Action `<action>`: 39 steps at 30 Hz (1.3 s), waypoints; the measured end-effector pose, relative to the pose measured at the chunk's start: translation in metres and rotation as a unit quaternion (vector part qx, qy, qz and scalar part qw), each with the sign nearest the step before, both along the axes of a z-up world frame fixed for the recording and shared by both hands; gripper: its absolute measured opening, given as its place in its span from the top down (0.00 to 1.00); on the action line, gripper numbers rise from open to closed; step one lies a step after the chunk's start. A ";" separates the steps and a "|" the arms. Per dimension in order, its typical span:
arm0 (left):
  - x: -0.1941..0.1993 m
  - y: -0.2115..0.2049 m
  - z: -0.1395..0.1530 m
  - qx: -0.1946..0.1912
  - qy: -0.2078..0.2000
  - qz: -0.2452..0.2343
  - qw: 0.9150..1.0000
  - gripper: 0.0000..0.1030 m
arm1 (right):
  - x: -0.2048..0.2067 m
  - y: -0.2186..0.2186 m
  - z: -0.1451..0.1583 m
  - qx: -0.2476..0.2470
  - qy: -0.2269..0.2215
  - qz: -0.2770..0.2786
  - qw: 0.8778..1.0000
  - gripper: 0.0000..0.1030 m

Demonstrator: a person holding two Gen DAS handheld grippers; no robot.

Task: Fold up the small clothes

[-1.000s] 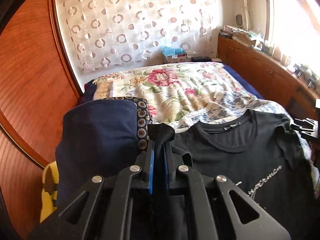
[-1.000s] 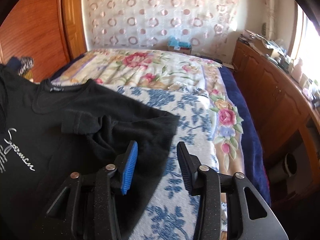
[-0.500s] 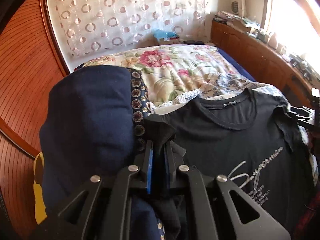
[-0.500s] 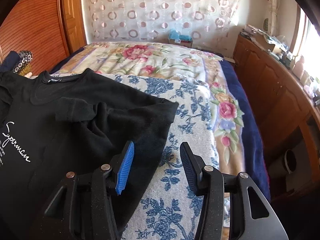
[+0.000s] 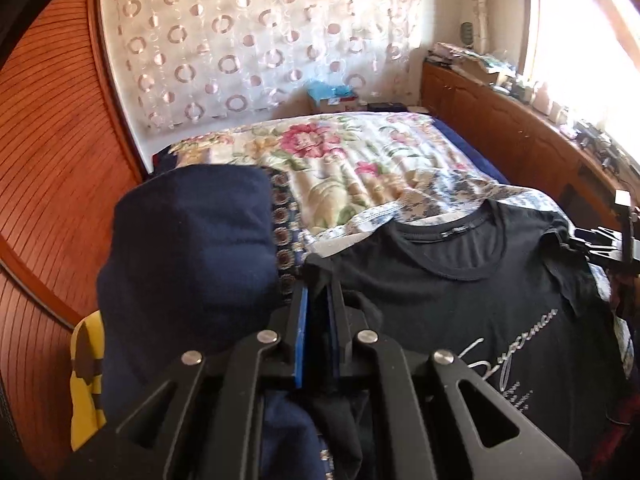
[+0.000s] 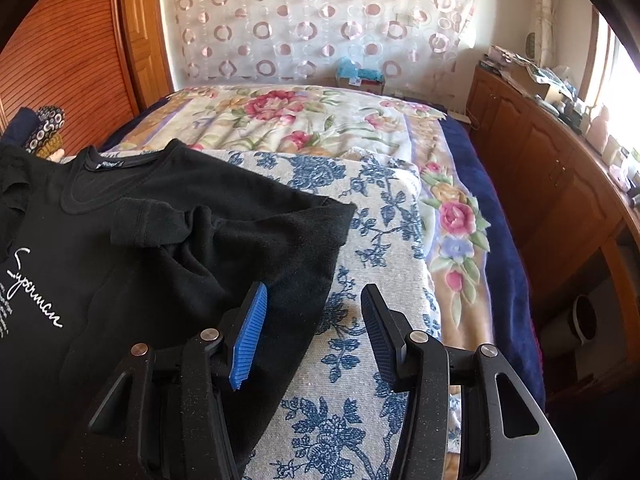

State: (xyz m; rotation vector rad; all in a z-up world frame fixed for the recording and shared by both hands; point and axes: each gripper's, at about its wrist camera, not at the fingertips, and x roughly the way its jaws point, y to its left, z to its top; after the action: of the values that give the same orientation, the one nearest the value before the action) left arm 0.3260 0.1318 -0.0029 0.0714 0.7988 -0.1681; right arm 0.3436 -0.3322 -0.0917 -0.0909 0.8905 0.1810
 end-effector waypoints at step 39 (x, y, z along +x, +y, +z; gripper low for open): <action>-0.296 0.055 0.033 -0.119 -0.105 -0.012 0.987 1.00 | -0.246 0.016 0.135 0.118 -0.128 0.061 0.983 0.99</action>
State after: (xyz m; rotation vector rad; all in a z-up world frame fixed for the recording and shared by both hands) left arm 0.0297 0.1865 0.0305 -0.1253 0.5639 -0.2741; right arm 0.0973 -0.3166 0.0429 0.0510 0.6023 0.3793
